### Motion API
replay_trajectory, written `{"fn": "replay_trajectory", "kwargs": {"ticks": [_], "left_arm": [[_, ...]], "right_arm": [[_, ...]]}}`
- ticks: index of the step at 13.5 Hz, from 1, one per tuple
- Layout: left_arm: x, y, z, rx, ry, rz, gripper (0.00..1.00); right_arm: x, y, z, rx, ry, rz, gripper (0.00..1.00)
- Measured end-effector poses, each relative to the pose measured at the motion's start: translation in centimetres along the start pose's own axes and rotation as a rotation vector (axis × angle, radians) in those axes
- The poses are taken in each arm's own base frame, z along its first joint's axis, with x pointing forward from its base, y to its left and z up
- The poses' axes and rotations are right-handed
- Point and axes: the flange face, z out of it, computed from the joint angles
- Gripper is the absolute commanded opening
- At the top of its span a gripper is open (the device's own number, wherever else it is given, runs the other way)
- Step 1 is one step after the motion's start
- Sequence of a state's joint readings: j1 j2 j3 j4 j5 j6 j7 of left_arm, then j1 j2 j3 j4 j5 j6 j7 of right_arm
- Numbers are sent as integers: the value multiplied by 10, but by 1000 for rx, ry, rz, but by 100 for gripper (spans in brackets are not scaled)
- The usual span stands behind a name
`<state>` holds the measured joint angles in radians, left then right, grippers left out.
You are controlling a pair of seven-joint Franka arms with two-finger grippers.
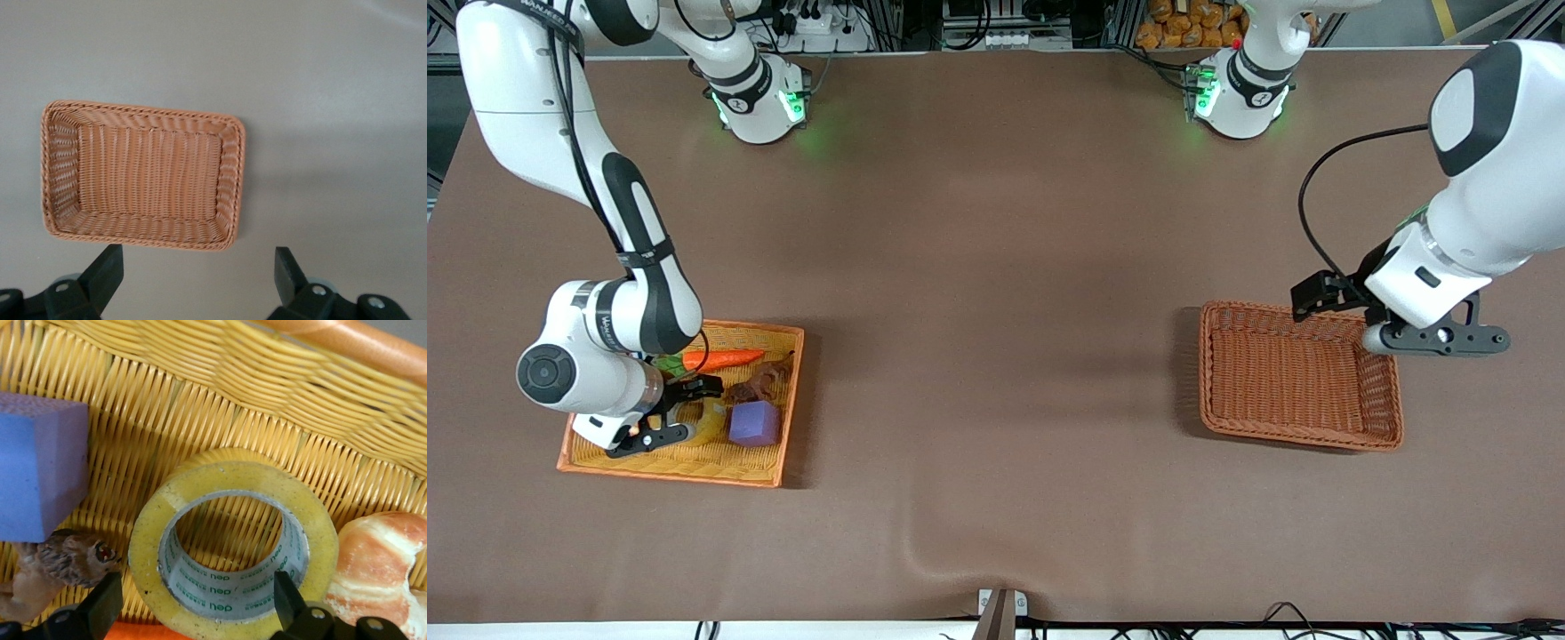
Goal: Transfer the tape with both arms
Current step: 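Close the right gripper on the tape roll's rim in the yellow tray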
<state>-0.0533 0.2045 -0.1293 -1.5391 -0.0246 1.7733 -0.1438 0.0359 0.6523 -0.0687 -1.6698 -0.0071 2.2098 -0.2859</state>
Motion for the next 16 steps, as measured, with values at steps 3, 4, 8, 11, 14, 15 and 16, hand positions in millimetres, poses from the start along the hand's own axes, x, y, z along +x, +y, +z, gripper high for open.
{"fn": "replay_trajectory", "kwargs": {"ticks": [3,4,8,11,14,15,16], "left_arm": [[7,3,7,-3,-6,-6,100],[8,3,10,-3,-9,-13,100],[8,17,11,-5,-4,-73,100],[9,22,12,-8,8,-79,100],[12,21,18,-8,5,-81,100],[12,21,20,-8,3,-81,100],[13,21,21,-3,2,-79,100]], "right_arm": [[0,0,0,0,-1,1,100],[0,0,0,2,-2,2,100],[0,-1,0,7,-2,10,100],[1,-6,-4,24,-29,7,100],[2,-7,-11,42,-54,12,100],[2,-9,-11,48,-60,13,100],[2,-10,-9,56,-65,14,99]]}}
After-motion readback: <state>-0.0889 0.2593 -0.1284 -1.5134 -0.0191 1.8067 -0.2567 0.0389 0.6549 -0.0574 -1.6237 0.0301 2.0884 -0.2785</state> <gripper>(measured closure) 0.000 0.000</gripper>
